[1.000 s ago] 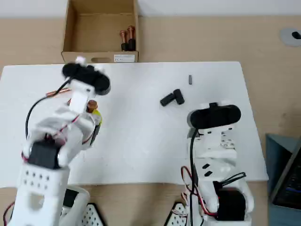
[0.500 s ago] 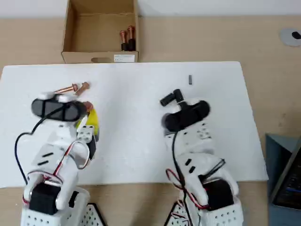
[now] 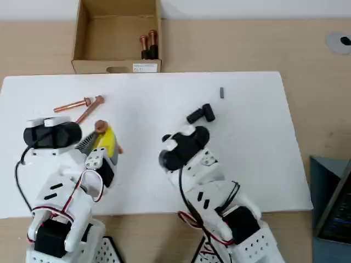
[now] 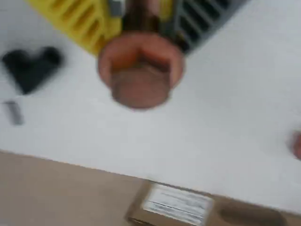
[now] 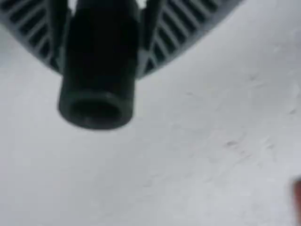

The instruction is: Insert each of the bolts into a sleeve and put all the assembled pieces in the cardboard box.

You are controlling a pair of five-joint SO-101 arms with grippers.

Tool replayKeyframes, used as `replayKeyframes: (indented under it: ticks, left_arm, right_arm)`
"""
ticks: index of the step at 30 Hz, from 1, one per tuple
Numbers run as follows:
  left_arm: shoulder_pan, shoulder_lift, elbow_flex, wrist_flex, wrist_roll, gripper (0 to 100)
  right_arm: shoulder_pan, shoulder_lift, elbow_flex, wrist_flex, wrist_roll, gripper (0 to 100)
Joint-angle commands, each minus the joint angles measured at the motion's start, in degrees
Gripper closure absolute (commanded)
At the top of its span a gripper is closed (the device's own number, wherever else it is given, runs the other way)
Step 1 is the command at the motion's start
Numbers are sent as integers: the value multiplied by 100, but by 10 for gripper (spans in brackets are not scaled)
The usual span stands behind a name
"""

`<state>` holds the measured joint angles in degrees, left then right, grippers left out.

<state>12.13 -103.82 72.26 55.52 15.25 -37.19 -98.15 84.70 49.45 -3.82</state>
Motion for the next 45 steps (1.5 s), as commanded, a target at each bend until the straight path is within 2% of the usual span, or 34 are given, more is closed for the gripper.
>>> replayKeyframes:
  ticks: [1, 5, 11, 18, 41, 45]
  left_arm:
    - [387, -84, -545, -167, 853, 998]
    - [844, -75, -809, -167, 1178, 998]
    - [932, -66, -1073, -167, 1521, 998]
    - [879, -66, -1046, -413, 1495, 998]
    - [932, -57, -457, -492, 1512, 998]
    - [932, -57, -255, -651, 1495, 998]
  right_arm:
    - [-251, -48, -22, -158, 35, 989]
    - [-462, -48, -22, -158, 35, 989]
    - [-804, -48, -57, -149, 44, 989]
    - [-831, -48, -127, -158, 475, 989]
    - [-831, -48, -593, -149, 598, 989]
    - [-1007, -48, -602, -132, 598, 989]
